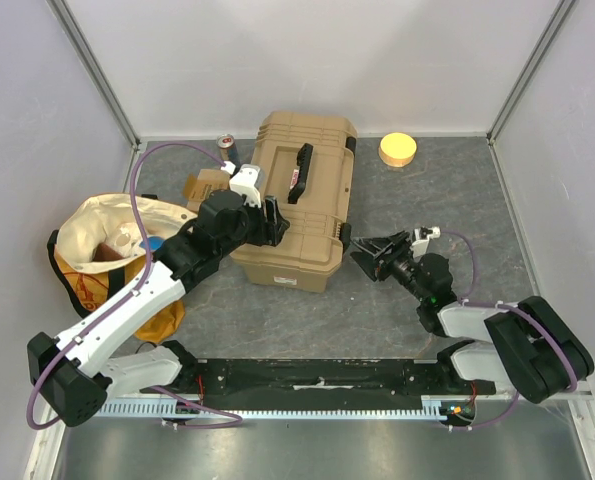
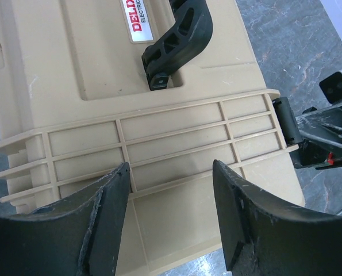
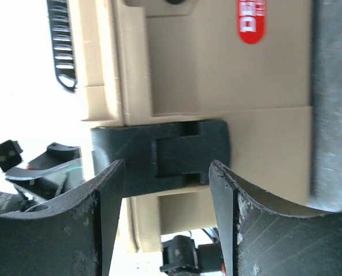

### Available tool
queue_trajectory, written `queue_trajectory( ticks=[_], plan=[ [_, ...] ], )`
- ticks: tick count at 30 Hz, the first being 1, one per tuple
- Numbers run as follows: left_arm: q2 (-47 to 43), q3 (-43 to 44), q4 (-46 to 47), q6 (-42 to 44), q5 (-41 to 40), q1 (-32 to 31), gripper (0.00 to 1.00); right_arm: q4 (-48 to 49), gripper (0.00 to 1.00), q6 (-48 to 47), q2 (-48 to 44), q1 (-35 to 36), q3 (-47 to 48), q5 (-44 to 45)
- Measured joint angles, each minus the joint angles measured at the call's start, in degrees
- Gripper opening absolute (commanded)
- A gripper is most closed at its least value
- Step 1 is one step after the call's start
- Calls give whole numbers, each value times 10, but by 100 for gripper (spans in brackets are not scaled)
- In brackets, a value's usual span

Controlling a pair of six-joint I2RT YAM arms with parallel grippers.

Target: Pack the tool kit

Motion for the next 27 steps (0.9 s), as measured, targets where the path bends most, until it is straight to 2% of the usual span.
queue_trajectory(
  ticks=[6, 12, 15, 27],
  plan=[
    [4, 5, -6, -2, -2, 0, 64, 89, 68, 38, 34, 4, 0, 5],
    [4, 6, -7, -3, -2, 0, 64, 127, 92, 53, 63, 14, -6, 15],
    [4, 6, -7, -3, -2, 0, 63, 143, 98, 62, 75, 19, -16, 23],
    [15, 15, -11, -3, -8, 1, 62, 265, 98, 136, 207, 32, -4, 40]
  ],
)
